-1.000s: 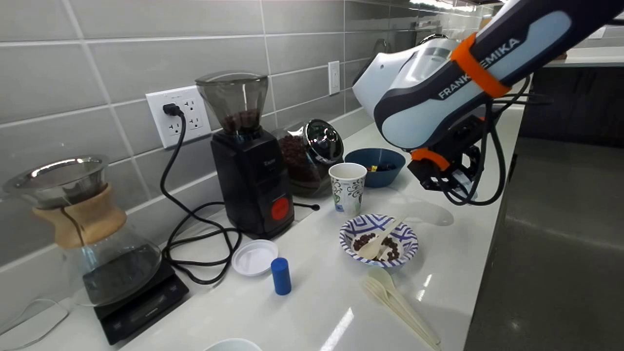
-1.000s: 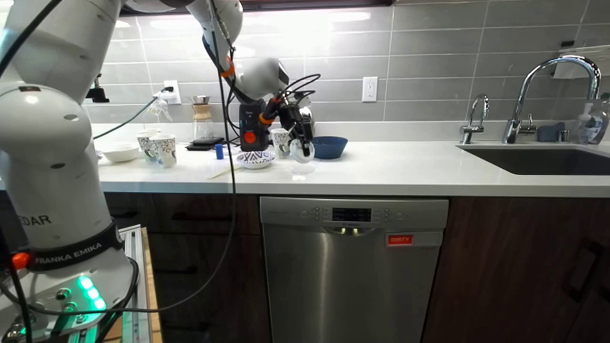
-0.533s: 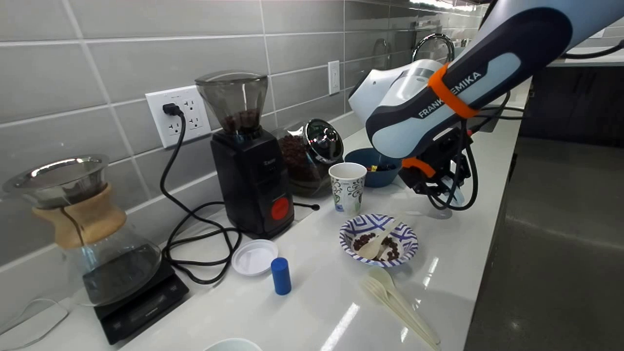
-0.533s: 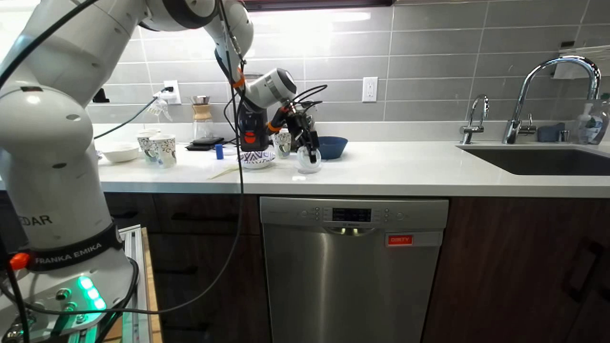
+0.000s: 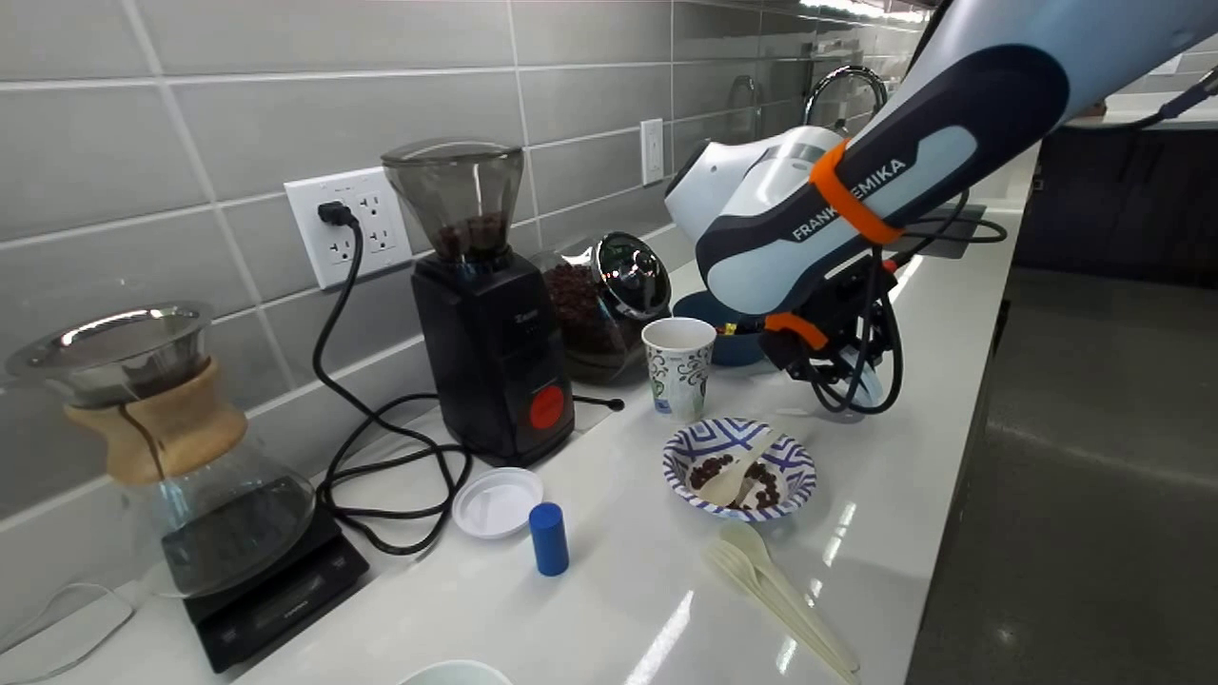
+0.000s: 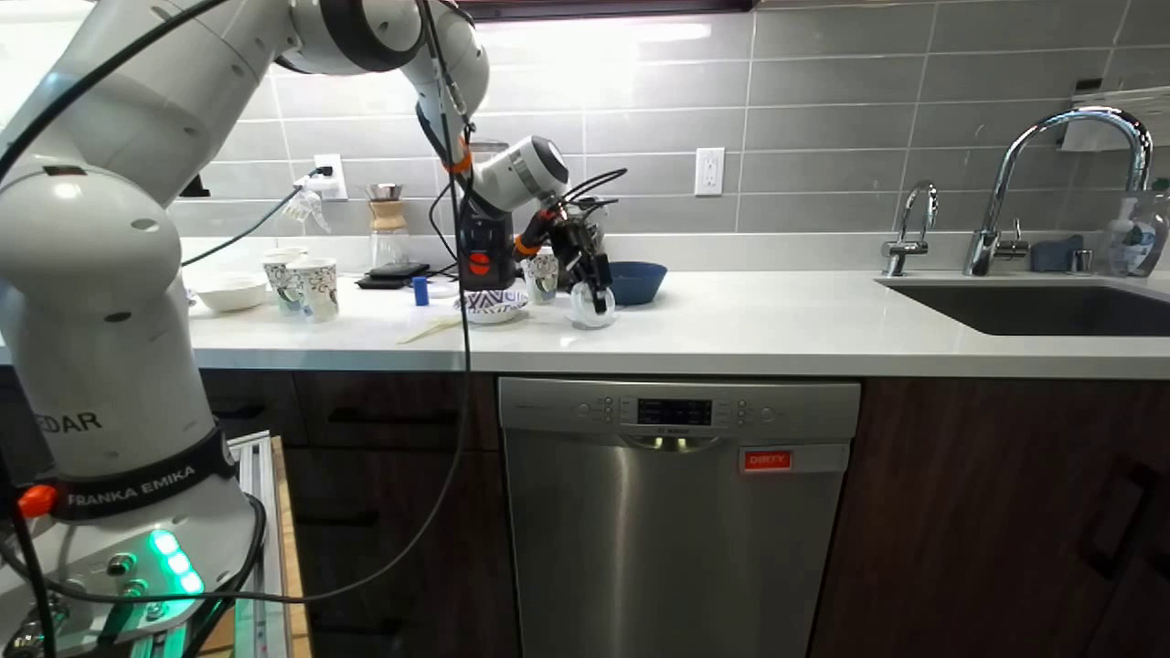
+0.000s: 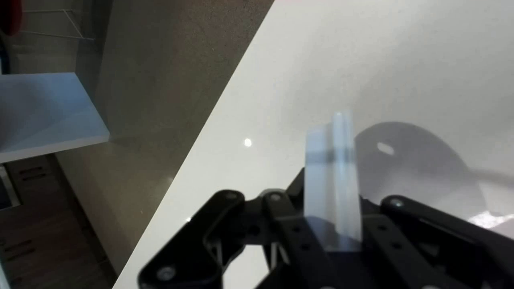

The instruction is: Move the coffee cup lid to the right

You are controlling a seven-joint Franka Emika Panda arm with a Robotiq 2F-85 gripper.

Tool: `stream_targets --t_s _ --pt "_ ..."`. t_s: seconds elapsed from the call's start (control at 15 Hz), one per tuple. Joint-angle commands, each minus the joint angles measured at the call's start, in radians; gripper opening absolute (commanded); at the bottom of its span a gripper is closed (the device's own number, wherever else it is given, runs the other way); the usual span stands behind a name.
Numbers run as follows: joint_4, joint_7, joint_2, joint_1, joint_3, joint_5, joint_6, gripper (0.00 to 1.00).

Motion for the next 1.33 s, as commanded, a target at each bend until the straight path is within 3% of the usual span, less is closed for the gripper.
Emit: stream_targets --t_s 0.0,0.07,0.13,0.73,1.27 --pt "0.053 -0.031 0.039 0.021 -0.018 0.023 0.002 0.14" --pt "0.058 -0.033 0.045 0.023 -0.018 0.024 0.001 0.29" --pt "0.062 -0.035 0.048 0.024 -0.017 0.028 -0.001 0.38" --pt "0.095 -0.056 0.060 0.035 -0.008 0.057 0.014 0.98" --pt "0.052 -0.111 -0.017 -0.001 -0.006 0.273 0.159 1.00"
